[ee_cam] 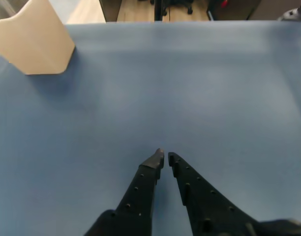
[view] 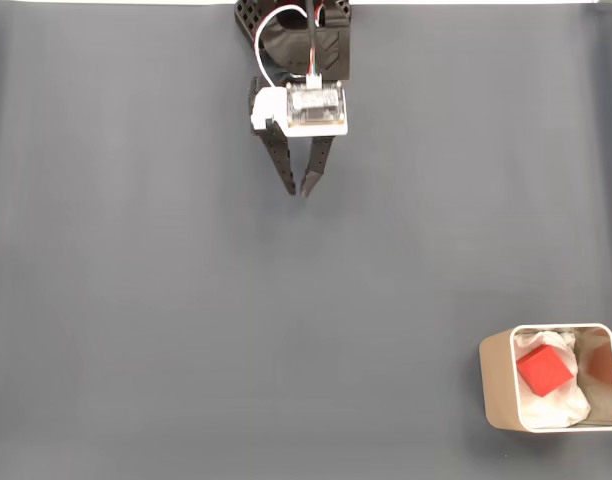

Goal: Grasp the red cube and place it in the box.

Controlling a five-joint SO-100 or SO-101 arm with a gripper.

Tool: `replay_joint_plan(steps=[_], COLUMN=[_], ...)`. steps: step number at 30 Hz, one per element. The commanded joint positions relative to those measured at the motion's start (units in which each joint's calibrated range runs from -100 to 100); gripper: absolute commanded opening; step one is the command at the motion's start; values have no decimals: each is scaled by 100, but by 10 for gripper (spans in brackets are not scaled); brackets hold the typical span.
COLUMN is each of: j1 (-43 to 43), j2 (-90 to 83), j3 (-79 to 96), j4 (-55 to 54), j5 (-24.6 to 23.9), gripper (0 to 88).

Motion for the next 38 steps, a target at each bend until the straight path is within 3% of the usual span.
replay_joint_plan(steps=[1,10,15,38], j1=[60,38,31,31], j2=[-435,-738,-738,-738], j3=[135,145,145,145], j4=[1022,3006,3079,3079], j5=[68,156,-83,-112], gripper=[0,0,0,3])
